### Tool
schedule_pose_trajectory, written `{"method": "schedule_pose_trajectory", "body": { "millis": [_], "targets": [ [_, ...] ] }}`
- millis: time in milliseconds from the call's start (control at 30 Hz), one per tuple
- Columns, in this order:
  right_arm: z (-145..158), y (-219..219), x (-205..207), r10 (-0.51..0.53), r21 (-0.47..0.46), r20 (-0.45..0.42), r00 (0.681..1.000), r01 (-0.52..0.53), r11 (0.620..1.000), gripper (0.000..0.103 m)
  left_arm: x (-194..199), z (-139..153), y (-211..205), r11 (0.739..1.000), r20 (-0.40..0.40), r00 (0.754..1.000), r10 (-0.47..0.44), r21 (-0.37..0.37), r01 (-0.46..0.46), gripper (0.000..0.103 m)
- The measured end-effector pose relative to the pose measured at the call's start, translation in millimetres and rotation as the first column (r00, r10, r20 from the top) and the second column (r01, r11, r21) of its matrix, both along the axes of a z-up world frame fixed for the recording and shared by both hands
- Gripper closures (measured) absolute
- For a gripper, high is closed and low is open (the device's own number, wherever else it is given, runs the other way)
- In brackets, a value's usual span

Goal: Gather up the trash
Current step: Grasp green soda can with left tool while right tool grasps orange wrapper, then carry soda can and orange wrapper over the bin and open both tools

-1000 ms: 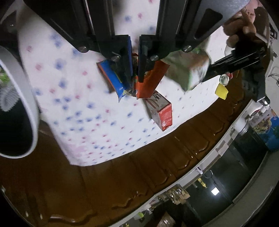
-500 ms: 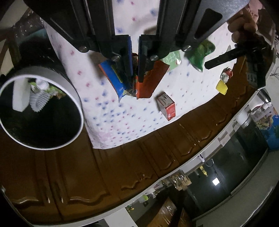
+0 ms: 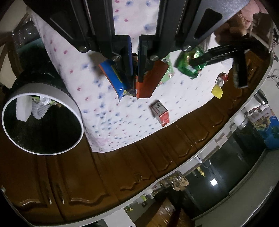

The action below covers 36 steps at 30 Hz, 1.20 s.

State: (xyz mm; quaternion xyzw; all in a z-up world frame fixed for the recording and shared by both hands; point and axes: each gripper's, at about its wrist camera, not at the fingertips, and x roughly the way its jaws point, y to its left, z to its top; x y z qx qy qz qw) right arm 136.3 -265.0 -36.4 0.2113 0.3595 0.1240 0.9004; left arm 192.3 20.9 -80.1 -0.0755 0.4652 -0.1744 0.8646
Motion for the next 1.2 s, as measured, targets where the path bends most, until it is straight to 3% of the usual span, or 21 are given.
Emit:
{"method": "schedule_pose_trajectory", "body": {
  "millis": [33, 100, 133, 233, 667, 1200],
  "targets": [
    [1.6, 0.8, -0.7, -0.001, -0.003, 0.004, 1.0, 0.001, 1.0, 0.098, -0.2, -0.7, -1.8, 1.0, -0.001, 1.0, -0.012, -0.014, 0.012, 0.034],
    [3.4, 0.9, -1.7, -0.002, -0.001, 0.006, 1.0, 0.002, 1.0, 0.098, -2.8, 0.6, -6.5, 0.997, -0.005, 0.999, -0.053, -0.063, 0.053, 0.065],
    [4.7, 0.0, -2.2, -0.005, 0.002, 0.008, 1.0, 0.005, 1.0, 0.098, -4.9, 2.5, -10.3, 0.995, -0.003, 0.997, -0.072, -0.068, 0.072, 0.07],
    [6.0, -2.4, -4.6, -0.01, 0.001, 0.014, 1.0, 0.01, 1.0, 0.098, -17.1, 13.5, -23.6, 0.995, 0.052, 0.994, -0.093, -0.021, 0.094, 0.073],
    [17.9, -27.0, -17.4, -0.049, 0.013, 0.056, 0.997, 0.048, 0.999, 0.098, -30.0, 75.8, -75.7, 0.981, 0.192, 0.965, -0.178, -0.039, 0.189, 0.075],
    [21.5, -109.4, -31.7, -0.193, 0.002, 0.062, 0.979, 0.193, 0.981, 0.098, -4.8, 81.5, -195.3, 0.938, 0.181, 0.922, -0.342, 0.015, 0.345, 0.076]
  ]
}}
